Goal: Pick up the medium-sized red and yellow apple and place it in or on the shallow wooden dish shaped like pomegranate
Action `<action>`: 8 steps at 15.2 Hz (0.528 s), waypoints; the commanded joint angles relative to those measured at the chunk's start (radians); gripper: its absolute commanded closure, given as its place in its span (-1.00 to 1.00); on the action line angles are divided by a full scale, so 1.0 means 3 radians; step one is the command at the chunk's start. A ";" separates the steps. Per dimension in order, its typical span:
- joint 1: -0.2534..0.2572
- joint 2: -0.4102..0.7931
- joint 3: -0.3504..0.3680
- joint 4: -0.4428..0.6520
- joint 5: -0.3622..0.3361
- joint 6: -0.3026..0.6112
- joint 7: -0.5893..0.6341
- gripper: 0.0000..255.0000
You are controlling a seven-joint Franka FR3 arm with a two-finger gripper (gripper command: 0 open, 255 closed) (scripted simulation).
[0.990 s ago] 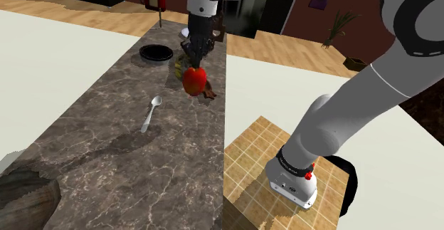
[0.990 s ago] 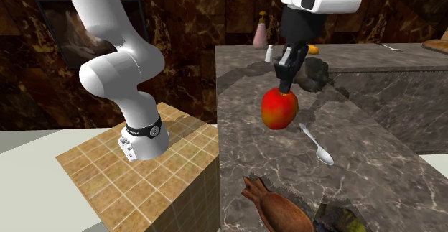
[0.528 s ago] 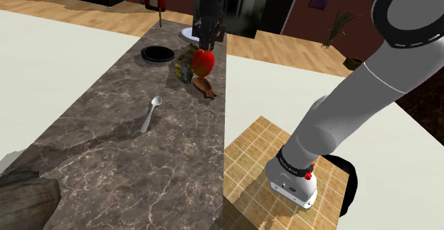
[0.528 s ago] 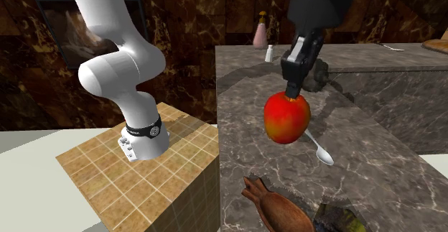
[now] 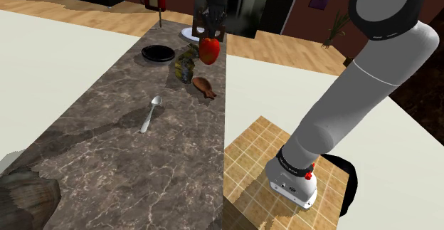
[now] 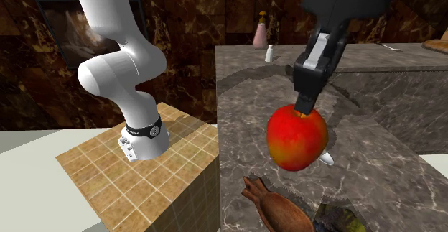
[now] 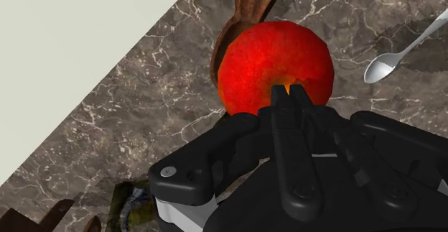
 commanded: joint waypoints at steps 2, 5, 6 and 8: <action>-0.0006 -0.0002 -0.0006 -0.0126 -0.0001 0.0123 -0.0023 1.00; -0.0005 -0.0002 -0.0006 -0.0260 0.0000 0.0257 -0.0031 1.00; -0.0005 -0.0001 -0.0006 -0.0303 0.0000 0.0302 -0.0033 1.00; -0.0005 0.0004 -0.0005 -0.0387 0.0002 0.0390 -0.0038 1.00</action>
